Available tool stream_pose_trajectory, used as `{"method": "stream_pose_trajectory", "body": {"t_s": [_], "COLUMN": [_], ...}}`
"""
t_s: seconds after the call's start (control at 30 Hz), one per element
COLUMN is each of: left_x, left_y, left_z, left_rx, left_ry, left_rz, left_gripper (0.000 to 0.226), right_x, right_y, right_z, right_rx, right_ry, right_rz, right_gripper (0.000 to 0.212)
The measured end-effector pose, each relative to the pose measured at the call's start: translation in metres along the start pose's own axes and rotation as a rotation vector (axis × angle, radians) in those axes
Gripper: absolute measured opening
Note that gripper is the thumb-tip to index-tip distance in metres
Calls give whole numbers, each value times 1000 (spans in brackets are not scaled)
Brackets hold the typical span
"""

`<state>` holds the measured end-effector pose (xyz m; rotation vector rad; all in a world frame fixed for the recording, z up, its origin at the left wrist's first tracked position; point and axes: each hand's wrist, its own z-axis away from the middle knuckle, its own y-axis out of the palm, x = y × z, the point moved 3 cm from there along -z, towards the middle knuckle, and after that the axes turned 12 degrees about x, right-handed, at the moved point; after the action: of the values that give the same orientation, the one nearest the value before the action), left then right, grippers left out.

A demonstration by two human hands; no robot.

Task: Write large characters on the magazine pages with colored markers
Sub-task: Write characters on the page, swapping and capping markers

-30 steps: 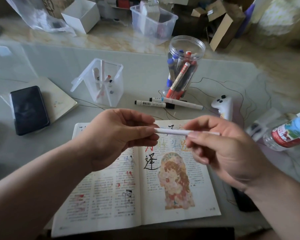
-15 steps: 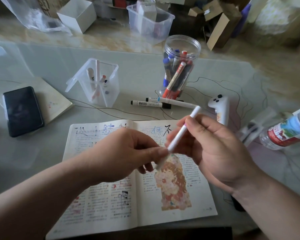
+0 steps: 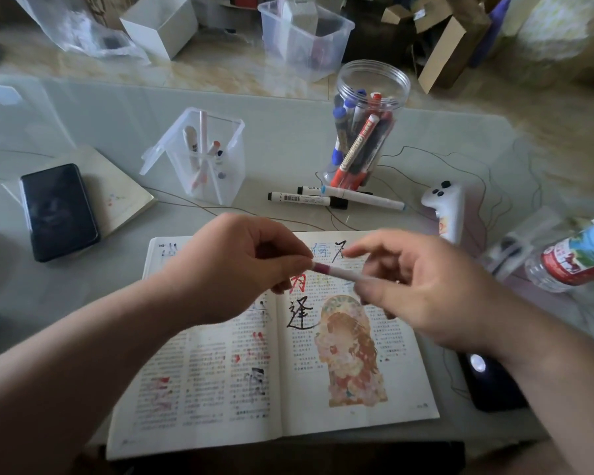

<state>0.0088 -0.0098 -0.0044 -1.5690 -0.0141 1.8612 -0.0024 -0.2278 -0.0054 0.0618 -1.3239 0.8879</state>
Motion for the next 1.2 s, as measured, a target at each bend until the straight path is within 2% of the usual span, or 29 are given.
{"method": "stream_pose_trajectory", "body": {"t_s": [0.13, 0.23, 0.33, 0.43, 0.53, 0.63, 0.7, 0.77, 0.83, 0.87, 0.93, 1.0, 1.07, 1.2], "left_x": [4, 0, -5, -2, -2, -6, -1, 8, 17, 18, 20, 26, 32, 41], "left_y": [-3, 10, 18, 19, 20, 21, 18, 10, 7, 9, 24, 43, 52, 47], "left_z": [2, 4, 3, 3, 3, 3, 3, 3, 2, 2, 2, 2, 1, -2], "left_rx": [34, 85, 96, 121, 134, 178, 275, 312, 267, 264, 352, 496, 568, 598], "left_ry": [12, 108, 170, 108, 106, 164, 156, 111, 83, 71, 38, -21, -104, -179], "left_rz": [-205, -247, -229, -264, -322, -252, -149, -97, -175, -234, -370, -519, -644, -778], "left_gripper": [7, 11, 33, 52, 53, 51, 51, 48, 50, 54, 56, 46, 38, 39], "right_x": [2, 1, 4, 3, 3, 9, 9, 0, -12, -19, -32, -39, -45, -54], "right_y": [-10, 4, 20, 26, 25, 26, 11, -21, -49, -54, -46, -26, -12, -4], "right_z": [-1, -5, -5, -6, -4, -2, -1, 4, 13, 16, 17, 14, 13, 14], "right_rx": [-148, -130, -56, -63, -83, -74, -180, -388, -556, -589, -541, -415, -351, -354], "right_ry": [-94, -130, -153, -126, -97, -103, -119, -153, -156, -126, -4, 107, 180, 272], "right_rz": [-405, -679, -680, -623, -690, -781, -882, -979, -858, -743, -533, -420, -419, -406], "right_gripper": [6, 6, 14, 28, 30, 26, 24, 27, 29, 29, 26, 21, 17, 16]}}
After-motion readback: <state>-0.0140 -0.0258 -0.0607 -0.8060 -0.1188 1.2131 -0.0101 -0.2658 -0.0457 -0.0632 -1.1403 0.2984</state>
